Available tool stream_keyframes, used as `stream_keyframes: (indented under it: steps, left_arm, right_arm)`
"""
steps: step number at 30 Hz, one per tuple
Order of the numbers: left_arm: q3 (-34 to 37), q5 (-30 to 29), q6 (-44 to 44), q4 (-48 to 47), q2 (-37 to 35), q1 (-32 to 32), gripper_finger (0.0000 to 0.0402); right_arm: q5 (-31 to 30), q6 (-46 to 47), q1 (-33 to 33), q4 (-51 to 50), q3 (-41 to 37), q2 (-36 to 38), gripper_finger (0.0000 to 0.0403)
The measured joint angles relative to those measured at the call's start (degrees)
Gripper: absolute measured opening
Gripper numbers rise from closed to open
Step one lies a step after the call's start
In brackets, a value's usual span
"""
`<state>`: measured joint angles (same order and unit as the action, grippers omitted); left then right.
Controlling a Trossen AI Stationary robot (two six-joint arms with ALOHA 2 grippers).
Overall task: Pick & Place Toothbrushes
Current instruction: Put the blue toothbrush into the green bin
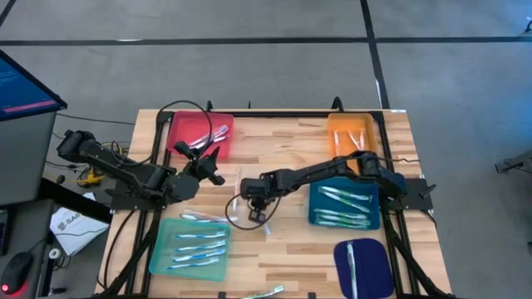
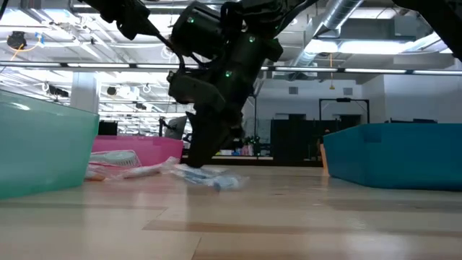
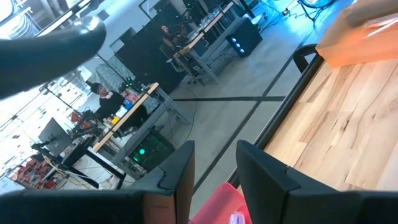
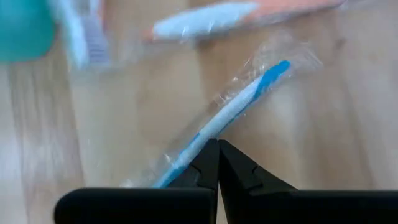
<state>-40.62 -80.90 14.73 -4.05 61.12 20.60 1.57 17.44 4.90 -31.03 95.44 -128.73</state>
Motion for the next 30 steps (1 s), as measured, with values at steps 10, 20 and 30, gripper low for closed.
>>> stream_keyframes:
  steps: [10, 20, 30]
  left_arm:
    - [0.0, 0.0, 0.0, -0.2, 0.0, 0.0, 0.0113]
    - [0.0, -8.9, 3.6, -0.8, -0.3, 0.8, 0.0113]
    - [1.3, 5.2, 2.4, -0.9, -8.7, 9.2, 0.0113]
  right_arm:
    - [-7.4, 0.0, 3.1, -0.6, 0.0, 1.3, 0.0]
    - [-8.3, 20.1, 6.2, 1.8, 0.0, 4.9, 0.0002]
    - [-4.4, 22.5, 8.2, 1.0, 0.0, 5.1, 0.0066]
